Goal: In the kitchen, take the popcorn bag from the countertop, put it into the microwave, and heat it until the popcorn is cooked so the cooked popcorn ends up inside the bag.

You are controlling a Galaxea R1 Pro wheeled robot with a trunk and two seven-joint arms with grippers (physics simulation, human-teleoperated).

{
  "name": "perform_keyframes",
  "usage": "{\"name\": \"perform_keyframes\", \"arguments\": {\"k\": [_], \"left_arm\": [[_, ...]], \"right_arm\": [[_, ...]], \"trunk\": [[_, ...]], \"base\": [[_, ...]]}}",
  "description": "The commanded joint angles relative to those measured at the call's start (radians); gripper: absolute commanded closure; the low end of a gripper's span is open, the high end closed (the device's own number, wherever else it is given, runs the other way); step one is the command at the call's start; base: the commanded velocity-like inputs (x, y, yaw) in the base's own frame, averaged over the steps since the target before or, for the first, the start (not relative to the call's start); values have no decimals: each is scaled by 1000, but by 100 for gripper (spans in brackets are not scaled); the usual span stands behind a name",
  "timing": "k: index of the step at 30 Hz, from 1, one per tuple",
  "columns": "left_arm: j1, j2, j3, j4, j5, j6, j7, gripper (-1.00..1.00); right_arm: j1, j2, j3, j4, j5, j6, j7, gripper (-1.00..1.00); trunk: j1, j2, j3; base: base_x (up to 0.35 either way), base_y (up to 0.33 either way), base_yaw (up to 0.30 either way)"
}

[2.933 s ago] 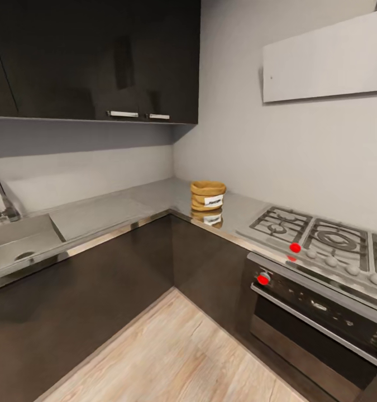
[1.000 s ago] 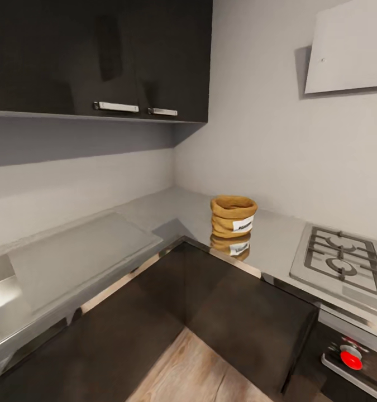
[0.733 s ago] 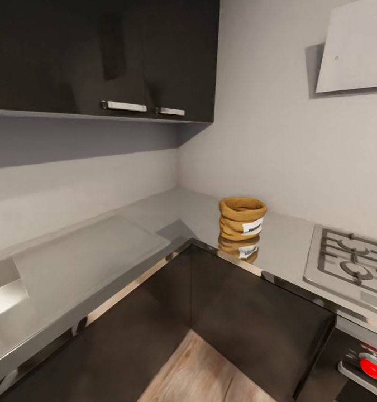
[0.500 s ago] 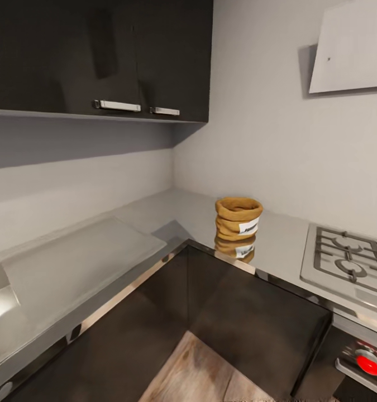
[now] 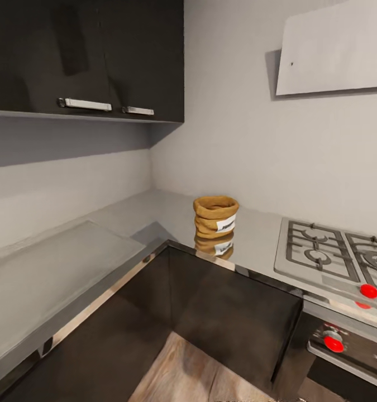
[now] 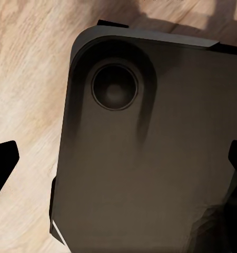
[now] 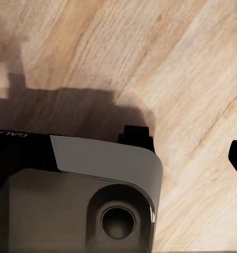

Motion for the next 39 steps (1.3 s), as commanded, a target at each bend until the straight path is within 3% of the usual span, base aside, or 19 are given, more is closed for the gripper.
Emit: {"name": "perform_keyframes", "arguments": {"k": [1, 16, 25, 39], "left_arm": [[0, 0, 1, 0, 6, -2, -1, -100], [0, 0, 1, 0, 6, -2, -1, -100], [0, 0, 1, 0, 6, -2, -1, -100], [0, 0, 1, 0, 6, -2, -1, -100]], "right_arm": [[-1, 0, -9, 1, 9, 2, 2, -100], [-1, 1, -9, 1, 9, 2, 2, -100], [-1, -2, -8, 1, 9, 3, 3, -100], [-1, 1, -9, 1, 8, -34, 3, -100]], "trunk": [[0, -1, -1], [0, -1, -1], [0, -1, -1], [0, -1, -1]], "base": [[0, 0, -245], [0, 0, -238], [0, 18, -26], [0, 191, -44]]}}
